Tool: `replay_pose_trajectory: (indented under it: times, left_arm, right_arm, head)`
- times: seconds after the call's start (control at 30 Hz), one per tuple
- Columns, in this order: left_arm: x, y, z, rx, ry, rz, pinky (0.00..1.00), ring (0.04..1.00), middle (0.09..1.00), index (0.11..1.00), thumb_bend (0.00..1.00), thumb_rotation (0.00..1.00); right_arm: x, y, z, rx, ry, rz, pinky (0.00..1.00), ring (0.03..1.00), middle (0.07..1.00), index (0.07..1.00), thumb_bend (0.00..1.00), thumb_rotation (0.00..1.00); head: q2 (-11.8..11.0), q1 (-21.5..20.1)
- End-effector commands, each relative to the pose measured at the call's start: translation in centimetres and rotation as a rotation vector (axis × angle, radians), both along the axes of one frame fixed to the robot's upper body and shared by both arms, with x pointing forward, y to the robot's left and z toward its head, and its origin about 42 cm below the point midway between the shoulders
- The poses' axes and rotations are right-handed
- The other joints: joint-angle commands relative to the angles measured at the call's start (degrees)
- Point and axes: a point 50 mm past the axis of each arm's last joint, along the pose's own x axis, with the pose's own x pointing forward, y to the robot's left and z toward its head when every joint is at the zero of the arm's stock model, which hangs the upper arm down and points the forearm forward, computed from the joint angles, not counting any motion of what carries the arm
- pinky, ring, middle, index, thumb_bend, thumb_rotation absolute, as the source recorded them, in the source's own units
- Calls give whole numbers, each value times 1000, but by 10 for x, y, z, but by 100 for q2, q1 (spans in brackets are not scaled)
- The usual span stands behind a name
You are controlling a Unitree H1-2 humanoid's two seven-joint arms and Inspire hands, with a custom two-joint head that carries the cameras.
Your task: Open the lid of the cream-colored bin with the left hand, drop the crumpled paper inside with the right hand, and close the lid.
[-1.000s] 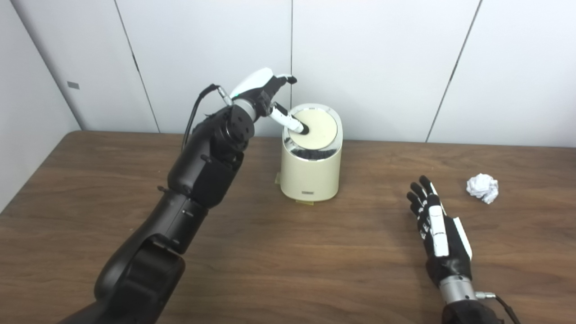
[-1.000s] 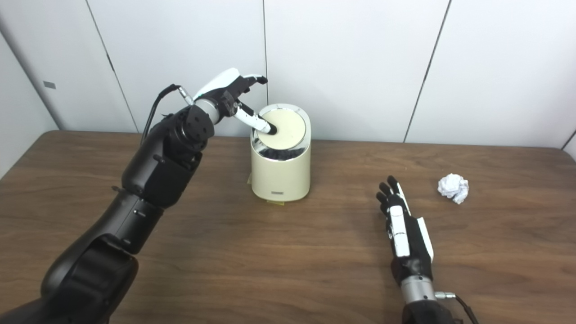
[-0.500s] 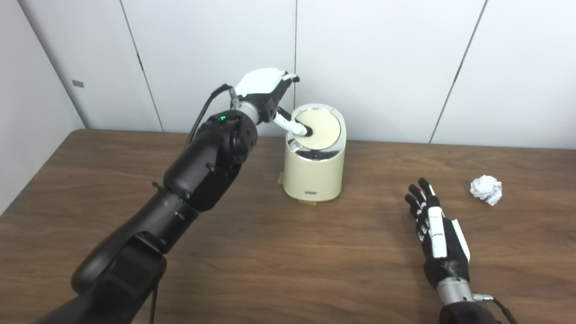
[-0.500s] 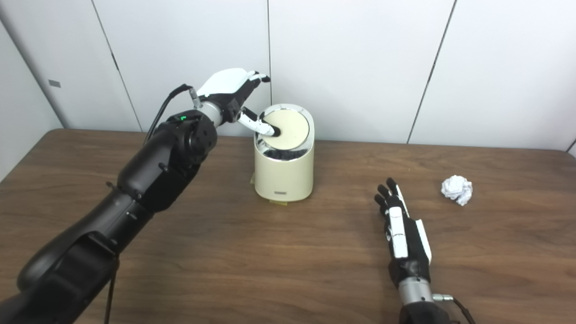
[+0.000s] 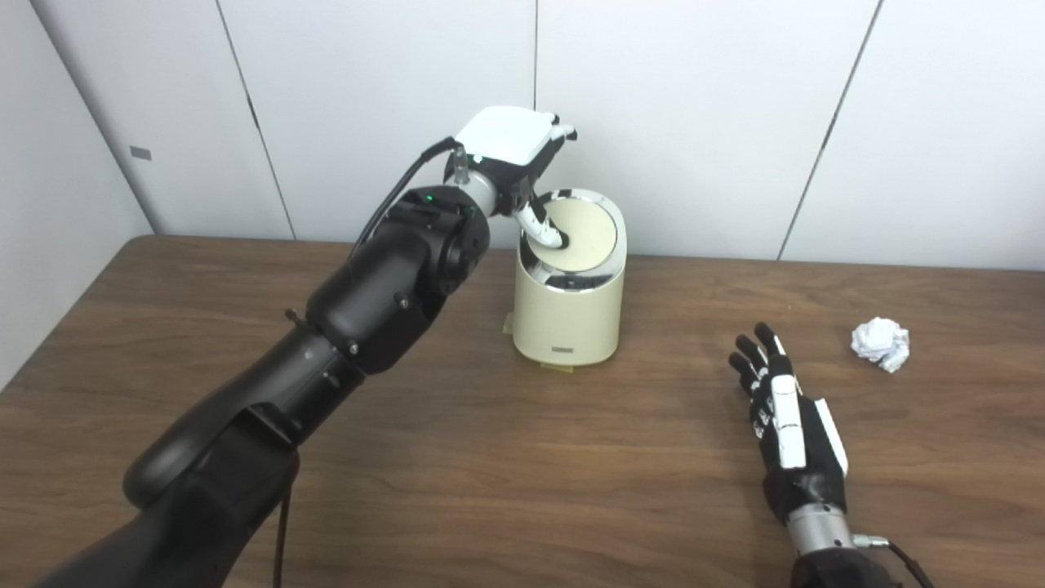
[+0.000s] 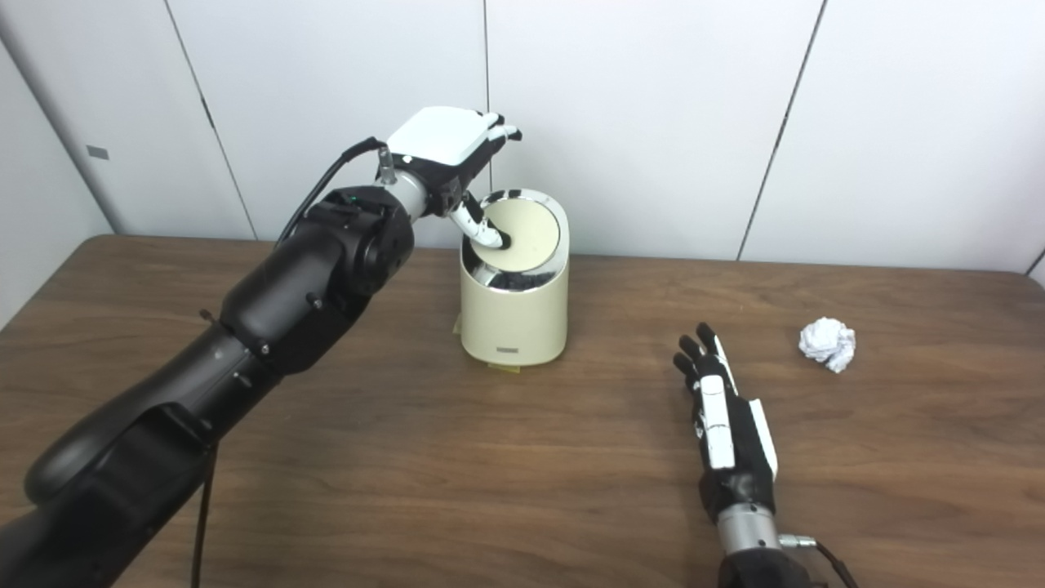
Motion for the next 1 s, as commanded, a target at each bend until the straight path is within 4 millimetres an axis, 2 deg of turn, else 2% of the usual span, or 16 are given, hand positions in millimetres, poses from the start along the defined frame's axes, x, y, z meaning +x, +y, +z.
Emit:
replay_pose_trajectory:
  times: [0.0,0.17,0.3,0.37,0.4,0.47,0.5,0.63,0.73,0.83,0.97]
  left_arm:
    - [1,-5,11,28,-4,-8,1000,1000,1000,964,977,39]
    - [1,-2,12,-13,25,-12,1000,1000,995,959,951,33]
    - [-4,7,20,-115,62,2,998,1000,986,954,934,32]
    - [-6,12,25,-191,84,12,931,984,970,936,907,104]
    - [-8,18,30,-317,119,25,916,979,966,932,900,122]
    - [-11,29,37,-520,179,31,796,925,933,911,837,281]
    - [-13,36,40,-633,205,22,770,912,925,906,824,312]
    - [-25,54,45,-835,203,12,796,867,885,885,753,314]
    - [-36,68,38,-936,177,22,823,859,854,854,689,328]
    - [-51,80,25,-1068,173,25,776,848,862,851,565,329]
    - [-66,97,2,-1227,166,65,775,829,846,845,479,347]
  right_arm:
    - [6,1,16,-4,-69,4,984,930,942,980,545,989]
    - [6,2,17,-3,-67,4,987,936,946,981,545,988]
    - [5,2,18,-3,-62,-1,987,938,947,980,547,989]
    - [5,2,18,1,-60,1,990,942,950,982,503,964]
    - [6,2,18,5,-58,2,991,943,951,982,495,958]
    - [6,1,19,16,-54,3,994,943,948,981,479,919]
    - [5,0,20,17,-52,2,995,943,947,981,476,910]
    - [4,-1,19,-3,-49,1,978,936,943,983,465,911]
    - [4,-1,19,-17,-48,6,973,934,943,984,477,901]
    - [4,-2,20,-16,-47,11,963,933,945,984,484,886]
    - [4,-4,22,-13,-49,14,954,930,946,983,500,863]
  head:
    - [4,2]
    - [5,14]
    - [53,-19]
    - [53,-19]
    - [70,-46]
    - [82,-73]
    - [89,-79]
    - [83,-111]
    - [85,-147]
    - [98,-145]
    - [115,-138]
